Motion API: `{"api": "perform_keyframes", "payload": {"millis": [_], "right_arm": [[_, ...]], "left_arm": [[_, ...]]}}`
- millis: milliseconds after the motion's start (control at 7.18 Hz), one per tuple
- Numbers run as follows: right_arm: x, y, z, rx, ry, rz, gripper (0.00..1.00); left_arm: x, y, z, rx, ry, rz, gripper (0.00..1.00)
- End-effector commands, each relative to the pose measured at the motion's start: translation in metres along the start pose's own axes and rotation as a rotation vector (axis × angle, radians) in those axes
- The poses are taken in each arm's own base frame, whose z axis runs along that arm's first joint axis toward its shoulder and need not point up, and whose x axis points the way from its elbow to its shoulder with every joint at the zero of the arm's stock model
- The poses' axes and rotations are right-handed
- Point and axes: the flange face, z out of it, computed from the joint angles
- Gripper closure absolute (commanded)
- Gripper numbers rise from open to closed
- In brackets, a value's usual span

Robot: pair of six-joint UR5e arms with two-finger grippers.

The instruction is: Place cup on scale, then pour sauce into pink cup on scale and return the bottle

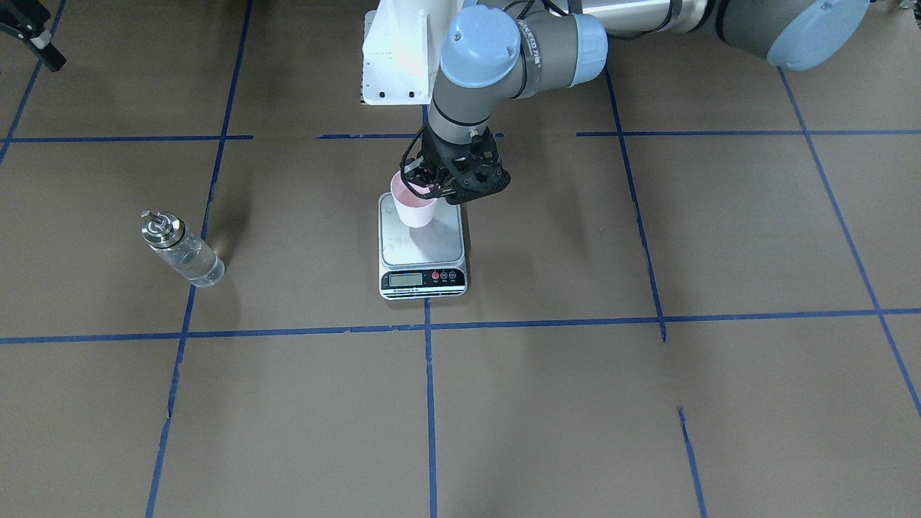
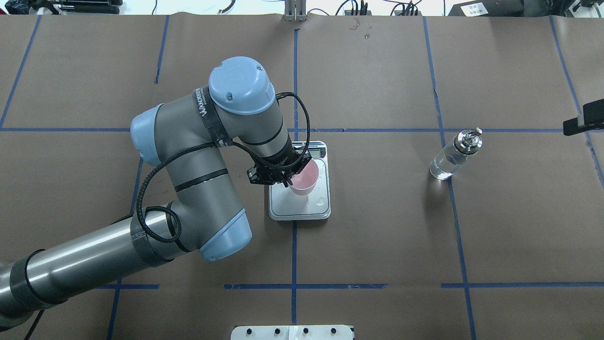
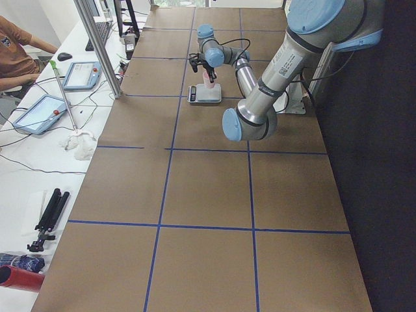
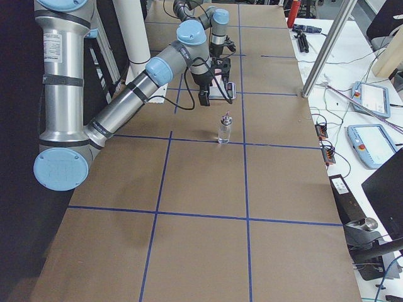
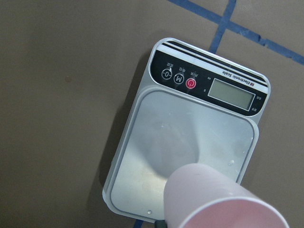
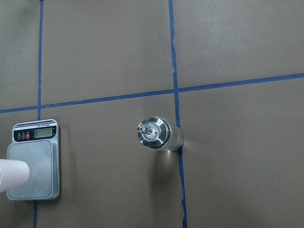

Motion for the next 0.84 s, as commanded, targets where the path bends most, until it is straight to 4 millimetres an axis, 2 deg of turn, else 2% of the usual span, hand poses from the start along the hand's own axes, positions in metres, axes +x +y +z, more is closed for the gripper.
{"api": "perform_keyframes", "payload": {"millis": [0,418,696], "right_arm": [[-0.005,0.003,0.001,-0.003,-0.004,-0.004,0.00],[-0.019,0.028,-0.003,0.065,0.053,0.009,0.00],[-0.027,0.045,0.007,0.095,0.105,-0.005,0.00]], "left_arm": [[0.003,-0.004,0.007,0.001,-0.001,0.000,1.00],[0.001,-0.006,0.008,0.004,-0.004,0.004,1.00],[0.001,-0.006,0.008,0.004,-0.004,0.004,1.00]]}}
